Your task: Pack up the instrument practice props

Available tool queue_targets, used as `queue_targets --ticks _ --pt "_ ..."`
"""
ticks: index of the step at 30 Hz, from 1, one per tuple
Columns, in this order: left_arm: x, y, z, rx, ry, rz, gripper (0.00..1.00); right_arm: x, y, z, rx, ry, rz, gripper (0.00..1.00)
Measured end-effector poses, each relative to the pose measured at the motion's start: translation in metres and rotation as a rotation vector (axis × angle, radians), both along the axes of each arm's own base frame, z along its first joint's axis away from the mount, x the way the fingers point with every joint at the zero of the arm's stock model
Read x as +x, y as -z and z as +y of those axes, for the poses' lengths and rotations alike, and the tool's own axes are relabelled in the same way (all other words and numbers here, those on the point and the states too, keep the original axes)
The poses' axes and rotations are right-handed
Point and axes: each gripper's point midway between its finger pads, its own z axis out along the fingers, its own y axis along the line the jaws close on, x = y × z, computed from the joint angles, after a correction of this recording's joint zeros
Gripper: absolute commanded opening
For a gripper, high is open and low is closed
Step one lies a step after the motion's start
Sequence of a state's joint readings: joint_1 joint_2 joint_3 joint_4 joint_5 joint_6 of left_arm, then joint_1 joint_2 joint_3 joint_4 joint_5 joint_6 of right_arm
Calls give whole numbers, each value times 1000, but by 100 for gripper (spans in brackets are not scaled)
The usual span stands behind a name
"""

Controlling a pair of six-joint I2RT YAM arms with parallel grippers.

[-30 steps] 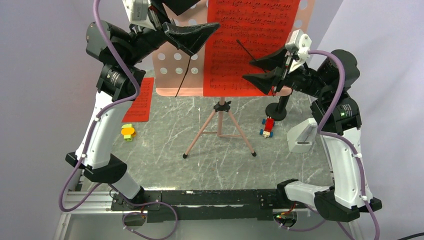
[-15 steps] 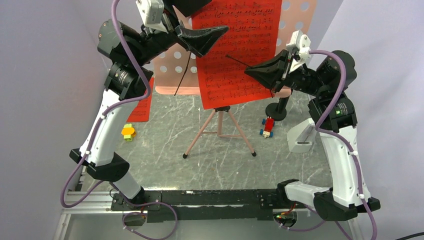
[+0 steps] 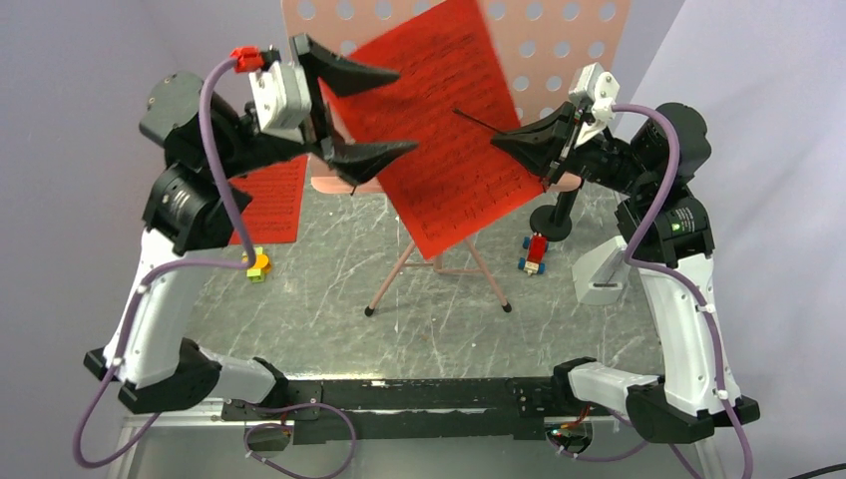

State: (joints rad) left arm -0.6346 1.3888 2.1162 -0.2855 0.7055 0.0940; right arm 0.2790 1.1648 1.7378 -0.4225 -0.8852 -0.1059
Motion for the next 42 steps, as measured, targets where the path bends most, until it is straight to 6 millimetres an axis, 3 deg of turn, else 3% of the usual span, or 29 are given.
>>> queue_targets --ticks 3,6,12,13,14,17,19,27,31,37,42 --pt "-20 20 9 75 31 29 78 1 0 -1 -6 12 -9 0" --pt "-37 47 16 137 59 98 78 2 4 -2 -12 20 -11 0" --pt "-35 104 18 227 44 248 77 3 6 -5 -22 41 -29 2" --pt "-32 114 18 245 36 260 78 3 7 -5 -24 42 -34 14" --pt "-30 127 18 271 26 271 78 3 8 -6 -29 42 -41 35" --pt "-23 161 22 348 -20 290 80 -1 19 -7 -52 42 -39 81" --pt "-22 180 28 404 -47 286 81 -11 29 -9 -67 33 -46 99" --pt "-33 225 57 578 -102 236 84 -44 32 -31 -88 110 -215 100" --pt "-36 266 65 668 -105 276 85 -59 33 -33 -100 91 -267 100" --pt "-31 325 72 781 -130 382 85 -56 44 -31 -126 81 -250 100" --pt "-34 345 78 809 -143 415 86 -54 54 -29 -142 62 -232 100"
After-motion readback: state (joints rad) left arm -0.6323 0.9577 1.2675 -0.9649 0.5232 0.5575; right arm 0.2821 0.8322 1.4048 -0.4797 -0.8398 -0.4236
